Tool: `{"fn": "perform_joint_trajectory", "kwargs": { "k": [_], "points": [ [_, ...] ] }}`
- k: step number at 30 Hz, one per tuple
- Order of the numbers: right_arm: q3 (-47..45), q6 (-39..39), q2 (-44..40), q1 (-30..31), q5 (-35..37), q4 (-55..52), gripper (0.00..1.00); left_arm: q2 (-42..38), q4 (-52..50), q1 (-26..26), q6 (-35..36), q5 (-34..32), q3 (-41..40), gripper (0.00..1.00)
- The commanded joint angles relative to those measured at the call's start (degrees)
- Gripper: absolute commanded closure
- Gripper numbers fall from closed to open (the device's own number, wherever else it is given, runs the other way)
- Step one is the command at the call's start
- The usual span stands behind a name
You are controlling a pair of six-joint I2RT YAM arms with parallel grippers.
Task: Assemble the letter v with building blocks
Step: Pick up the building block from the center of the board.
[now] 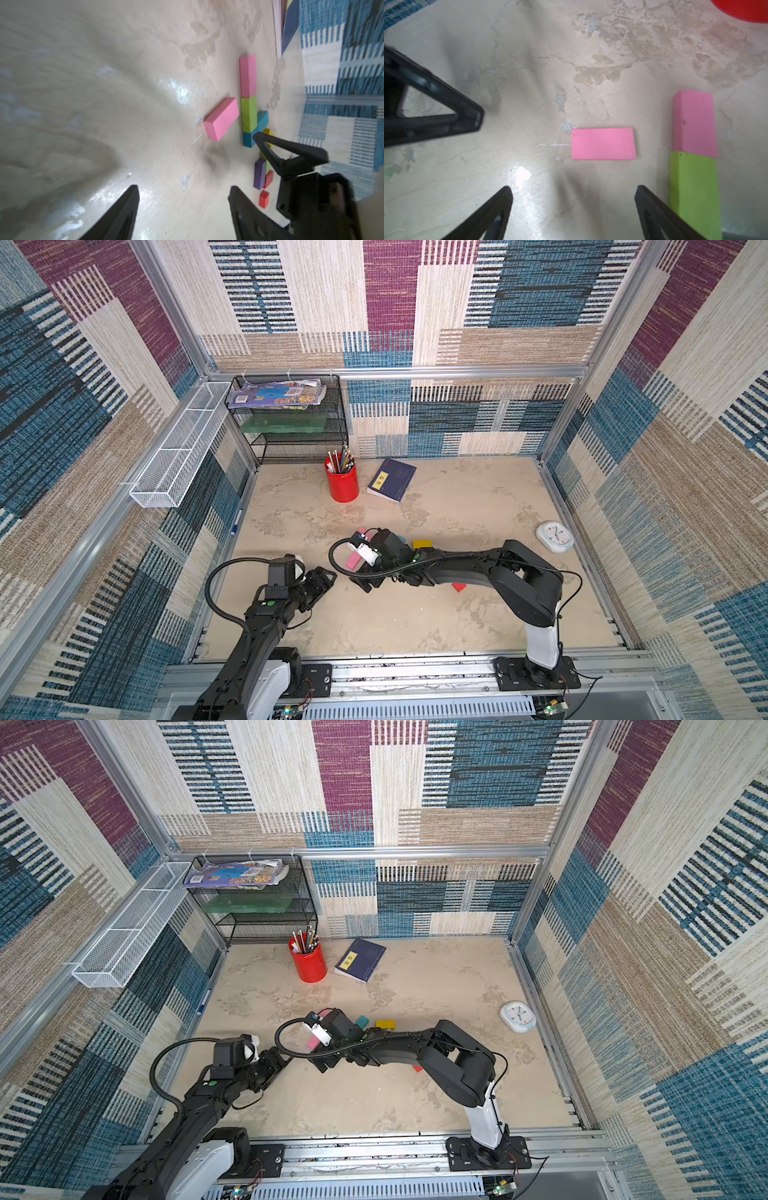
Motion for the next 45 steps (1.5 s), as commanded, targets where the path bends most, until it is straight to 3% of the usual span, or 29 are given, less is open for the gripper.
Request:
{"fn": "perform_joint_trajectory", "kwargs": {
  "k": [1,9,19,32,45],
  "points": [
    [3.86,-1.62,2.78,0.24,-0.45,-3.52,0.05,-3.35,-4.29,3.58,0.87,3.21,-0.26,0.28],
    [9.85,-1.73,8.16,0.92,1.1,-5.86,0.03,-4.74,-2.06,6.6,-1.35,5.8,-2.37,0.28],
    [8.27,-2.38,5.29,0.96,2.13,-2.14,0.02,-4.5,0.03,7.79,-1.24,6.65,-3.22,0.28],
    [16.43,-9.28,11.97,-0.57,4.27,-6.6,0.03,-4.23,0.5,8.41,-1.88,8.51,-3.93,0.27],
    [17.18,-10.67,14.39,-1.07,1.28,-8.46,0.0,-3.04,0.95,8.71,-1.5,8.35,-4.01,0.27]
  ]
}}
